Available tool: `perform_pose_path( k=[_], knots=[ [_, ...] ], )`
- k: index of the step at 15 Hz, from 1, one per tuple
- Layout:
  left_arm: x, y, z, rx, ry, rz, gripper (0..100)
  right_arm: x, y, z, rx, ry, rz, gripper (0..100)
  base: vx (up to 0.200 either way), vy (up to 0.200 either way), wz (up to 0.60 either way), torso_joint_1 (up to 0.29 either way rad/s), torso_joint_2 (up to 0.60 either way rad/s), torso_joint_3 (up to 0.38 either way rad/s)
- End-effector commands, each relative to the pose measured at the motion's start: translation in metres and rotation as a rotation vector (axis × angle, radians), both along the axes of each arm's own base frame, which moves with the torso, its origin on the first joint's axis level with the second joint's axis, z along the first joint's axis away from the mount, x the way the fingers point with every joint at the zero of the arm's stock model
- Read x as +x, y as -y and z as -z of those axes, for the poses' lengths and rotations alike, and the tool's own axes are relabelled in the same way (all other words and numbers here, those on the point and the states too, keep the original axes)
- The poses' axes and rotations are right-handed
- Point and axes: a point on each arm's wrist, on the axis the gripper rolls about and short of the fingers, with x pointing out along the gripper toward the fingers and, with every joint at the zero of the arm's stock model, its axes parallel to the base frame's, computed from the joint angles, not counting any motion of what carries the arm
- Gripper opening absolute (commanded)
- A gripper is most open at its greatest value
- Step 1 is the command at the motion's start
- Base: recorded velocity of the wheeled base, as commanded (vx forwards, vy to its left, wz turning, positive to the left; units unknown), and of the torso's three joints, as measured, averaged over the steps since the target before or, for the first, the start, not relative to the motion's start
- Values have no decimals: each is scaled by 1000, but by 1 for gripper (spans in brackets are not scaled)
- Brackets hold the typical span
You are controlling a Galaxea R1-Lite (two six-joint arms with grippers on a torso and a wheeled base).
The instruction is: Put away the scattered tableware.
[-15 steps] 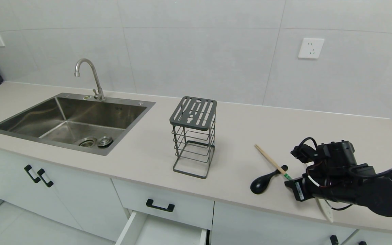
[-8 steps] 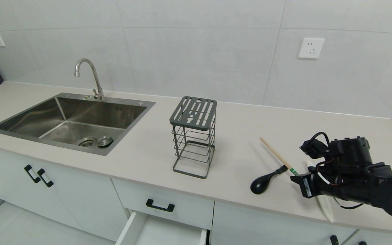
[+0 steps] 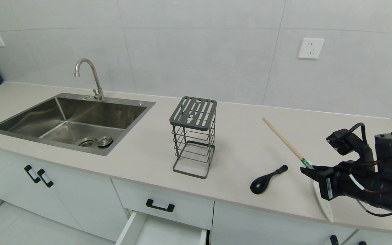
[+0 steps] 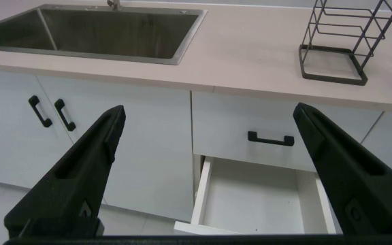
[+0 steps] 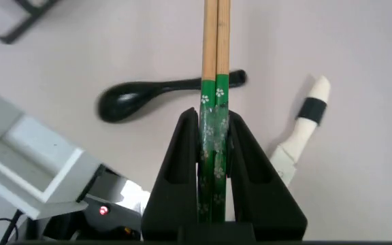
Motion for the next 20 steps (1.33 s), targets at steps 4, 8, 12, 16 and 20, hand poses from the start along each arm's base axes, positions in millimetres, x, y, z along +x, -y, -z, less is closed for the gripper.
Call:
perform_pose_path(
  k=[4, 8, 12, 16, 20],
  knots=[
    [0, 0, 0, 0, 0, 0, 100, -45, -23, -24, 135, 88, -352, 0, 0, 0, 0, 0, 0, 0],
    [0, 0, 0, 0, 0, 0, 100, -54, -27, -31, 129, 157, -550, 0, 0, 0, 0, 0, 0, 0],
    [0, 0, 0, 0, 0, 0, 100, -65, -45, -23, 116, 123, -683, 0, 0, 0, 0, 0, 0, 0],
    [0, 0, 0, 0, 0, 0, 100, -44, -85, -28, 107, 83, -763, 0, 0, 0, 0, 0, 0, 0],
    [0, 0, 0, 0, 0, 0, 100, -31, -108, -23, 71, 42, -765, 0, 0, 0, 0, 0, 0, 0]
  ],
)
